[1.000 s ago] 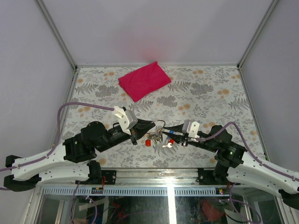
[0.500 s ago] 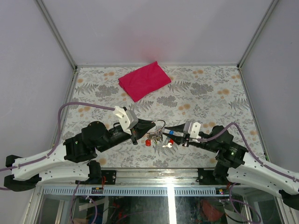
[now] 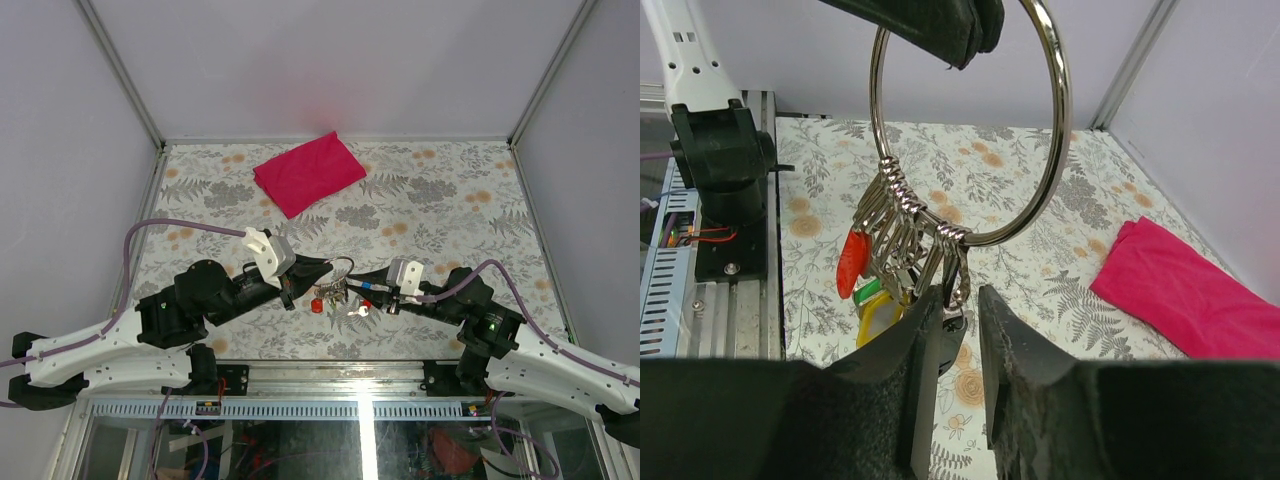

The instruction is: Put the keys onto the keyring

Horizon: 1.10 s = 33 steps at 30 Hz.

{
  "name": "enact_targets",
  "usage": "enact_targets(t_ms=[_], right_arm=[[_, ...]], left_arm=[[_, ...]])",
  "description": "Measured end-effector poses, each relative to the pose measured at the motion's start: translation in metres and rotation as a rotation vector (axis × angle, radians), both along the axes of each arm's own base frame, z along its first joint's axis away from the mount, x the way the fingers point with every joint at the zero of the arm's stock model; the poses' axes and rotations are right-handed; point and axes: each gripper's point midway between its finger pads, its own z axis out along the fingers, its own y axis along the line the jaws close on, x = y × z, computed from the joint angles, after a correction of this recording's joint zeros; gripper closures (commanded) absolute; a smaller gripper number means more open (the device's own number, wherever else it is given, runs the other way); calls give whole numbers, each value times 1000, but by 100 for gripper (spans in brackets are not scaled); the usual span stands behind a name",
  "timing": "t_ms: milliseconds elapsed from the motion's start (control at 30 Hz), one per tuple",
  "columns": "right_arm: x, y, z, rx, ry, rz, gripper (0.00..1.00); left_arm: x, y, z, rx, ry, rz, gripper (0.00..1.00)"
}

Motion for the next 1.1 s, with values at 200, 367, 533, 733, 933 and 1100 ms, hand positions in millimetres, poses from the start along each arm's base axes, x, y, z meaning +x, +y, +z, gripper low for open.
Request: enact_targets(t_ms=[200, 367, 533, 733, 933, 1100], right_arm=[[0, 0, 0, 1, 0, -3, 76], [3, -1, 0, 2, 0, -20, 78], [5, -3, 2, 5, -2, -30, 79], [7, -4, 2, 8, -2, -46, 78], [8, -2, 6, 23, -9, -46, 76], [9, 0, 10, 38, -10, -45, 73]], left_arm=[[0, 0, 0, 0, 0, 0, 100], [0, 0, 0, 0, 0, 0, 100], [0, 0, 0, 0, 0, 0, 100], [0, -1, 0, 1, 0, 0, 100], [0, -1, 5, -7, -2, 0, 100], [0, -2, 5, -5, -2, 0, 100]])
